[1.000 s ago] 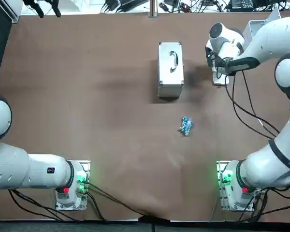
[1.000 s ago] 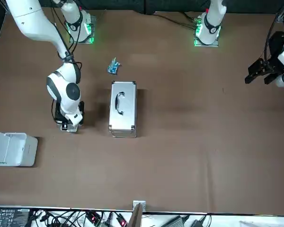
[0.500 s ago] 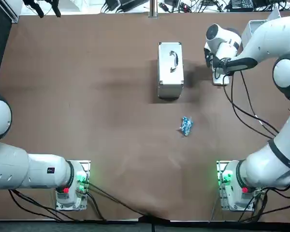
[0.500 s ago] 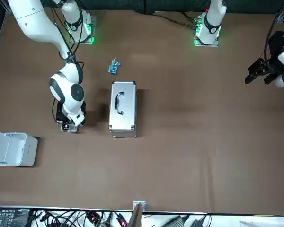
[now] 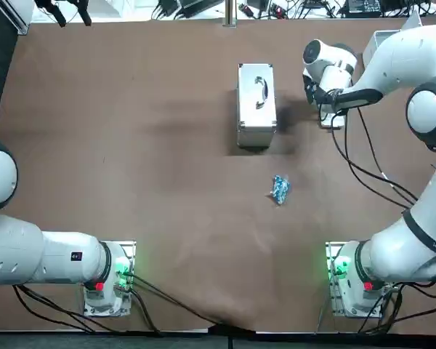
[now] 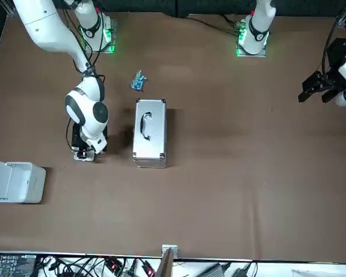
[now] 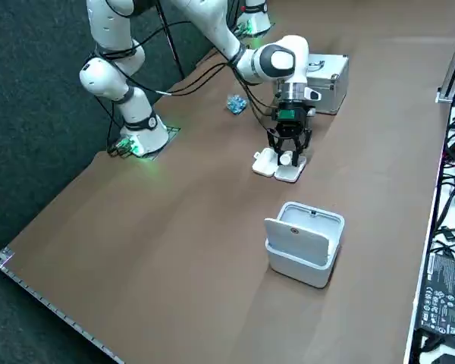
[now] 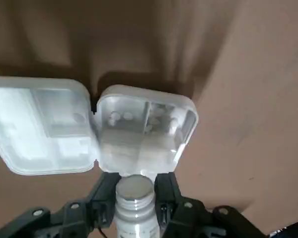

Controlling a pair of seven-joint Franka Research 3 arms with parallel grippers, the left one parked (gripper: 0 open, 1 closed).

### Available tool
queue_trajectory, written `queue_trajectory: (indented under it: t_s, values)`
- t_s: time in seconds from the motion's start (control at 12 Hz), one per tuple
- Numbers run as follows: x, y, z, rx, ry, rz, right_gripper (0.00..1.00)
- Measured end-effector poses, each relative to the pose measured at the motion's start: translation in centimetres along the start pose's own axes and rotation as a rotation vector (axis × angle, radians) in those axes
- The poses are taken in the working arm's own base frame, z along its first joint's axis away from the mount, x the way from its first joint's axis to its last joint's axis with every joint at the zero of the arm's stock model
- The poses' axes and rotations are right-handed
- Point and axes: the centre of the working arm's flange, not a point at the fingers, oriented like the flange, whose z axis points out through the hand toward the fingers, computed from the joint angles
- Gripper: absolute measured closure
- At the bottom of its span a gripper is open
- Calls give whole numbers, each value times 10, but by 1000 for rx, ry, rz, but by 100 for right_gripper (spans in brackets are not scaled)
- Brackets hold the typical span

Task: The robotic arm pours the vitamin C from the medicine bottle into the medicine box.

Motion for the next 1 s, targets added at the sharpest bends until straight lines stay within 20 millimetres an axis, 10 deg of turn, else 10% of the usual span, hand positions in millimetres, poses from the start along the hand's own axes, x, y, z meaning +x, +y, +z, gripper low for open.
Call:
queue_trajectory:
  t_s: [1.0]
  values:
    - [-20, 22, 1, 65, 78, 157, 58]
